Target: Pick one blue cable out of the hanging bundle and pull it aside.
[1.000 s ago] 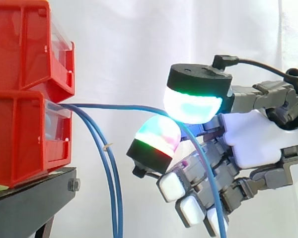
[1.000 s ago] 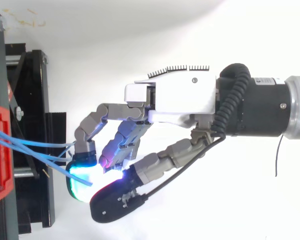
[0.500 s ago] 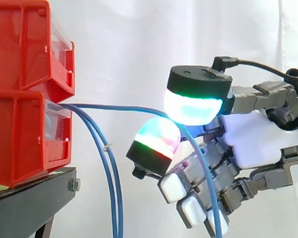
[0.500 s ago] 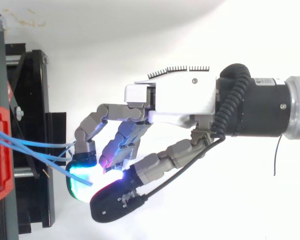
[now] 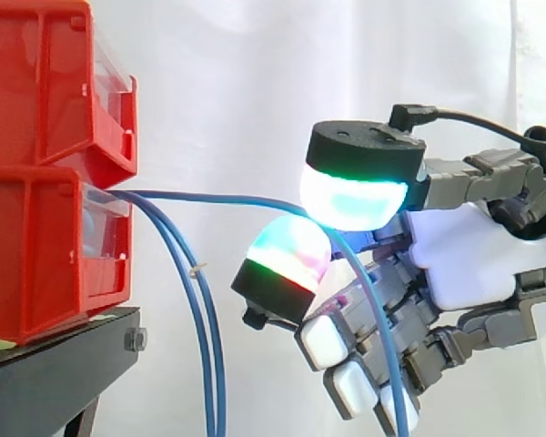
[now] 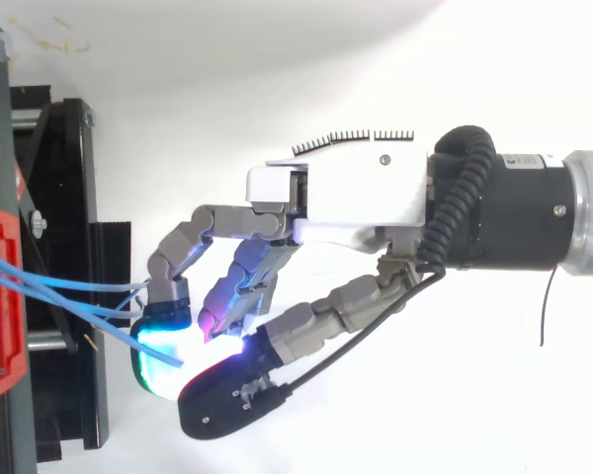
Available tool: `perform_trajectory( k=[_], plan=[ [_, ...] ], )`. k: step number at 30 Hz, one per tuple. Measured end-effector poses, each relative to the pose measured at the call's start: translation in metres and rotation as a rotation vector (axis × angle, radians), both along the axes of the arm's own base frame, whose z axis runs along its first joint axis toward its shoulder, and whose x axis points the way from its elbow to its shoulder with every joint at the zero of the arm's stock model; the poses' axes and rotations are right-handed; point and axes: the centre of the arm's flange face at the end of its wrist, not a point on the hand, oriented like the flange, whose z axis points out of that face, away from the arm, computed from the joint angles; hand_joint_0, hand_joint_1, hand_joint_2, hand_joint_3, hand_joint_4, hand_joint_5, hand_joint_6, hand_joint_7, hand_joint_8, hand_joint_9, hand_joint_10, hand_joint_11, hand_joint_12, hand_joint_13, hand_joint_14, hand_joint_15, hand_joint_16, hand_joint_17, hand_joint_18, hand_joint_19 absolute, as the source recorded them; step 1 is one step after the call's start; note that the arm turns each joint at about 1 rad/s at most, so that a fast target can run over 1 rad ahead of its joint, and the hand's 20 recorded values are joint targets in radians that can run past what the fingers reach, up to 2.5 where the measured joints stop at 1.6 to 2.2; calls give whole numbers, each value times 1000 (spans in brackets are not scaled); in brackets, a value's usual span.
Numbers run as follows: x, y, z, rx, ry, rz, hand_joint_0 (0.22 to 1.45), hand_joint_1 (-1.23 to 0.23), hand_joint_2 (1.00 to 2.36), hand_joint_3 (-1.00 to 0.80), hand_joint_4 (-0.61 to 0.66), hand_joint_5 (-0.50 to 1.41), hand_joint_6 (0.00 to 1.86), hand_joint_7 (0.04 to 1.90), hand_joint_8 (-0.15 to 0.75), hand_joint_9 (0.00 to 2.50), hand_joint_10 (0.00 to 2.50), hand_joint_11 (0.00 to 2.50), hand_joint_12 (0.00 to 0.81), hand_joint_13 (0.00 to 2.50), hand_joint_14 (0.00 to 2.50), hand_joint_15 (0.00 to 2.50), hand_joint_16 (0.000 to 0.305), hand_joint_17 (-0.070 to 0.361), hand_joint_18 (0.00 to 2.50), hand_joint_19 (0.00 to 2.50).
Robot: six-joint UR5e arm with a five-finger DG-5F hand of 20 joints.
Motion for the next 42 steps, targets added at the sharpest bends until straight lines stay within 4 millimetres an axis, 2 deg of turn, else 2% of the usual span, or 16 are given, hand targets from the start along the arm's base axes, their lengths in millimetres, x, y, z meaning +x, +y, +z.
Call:
perform_trajectory(
  k=[42],
  plan=[
    [0, 0, -1, 0, 1, 0, 576, -815, 1016, -7, -55, -66, 907, 1008, 319, 996, 11, 341, 414, 868, 17, 497, 60, 134, 800, 607]
  ],
)
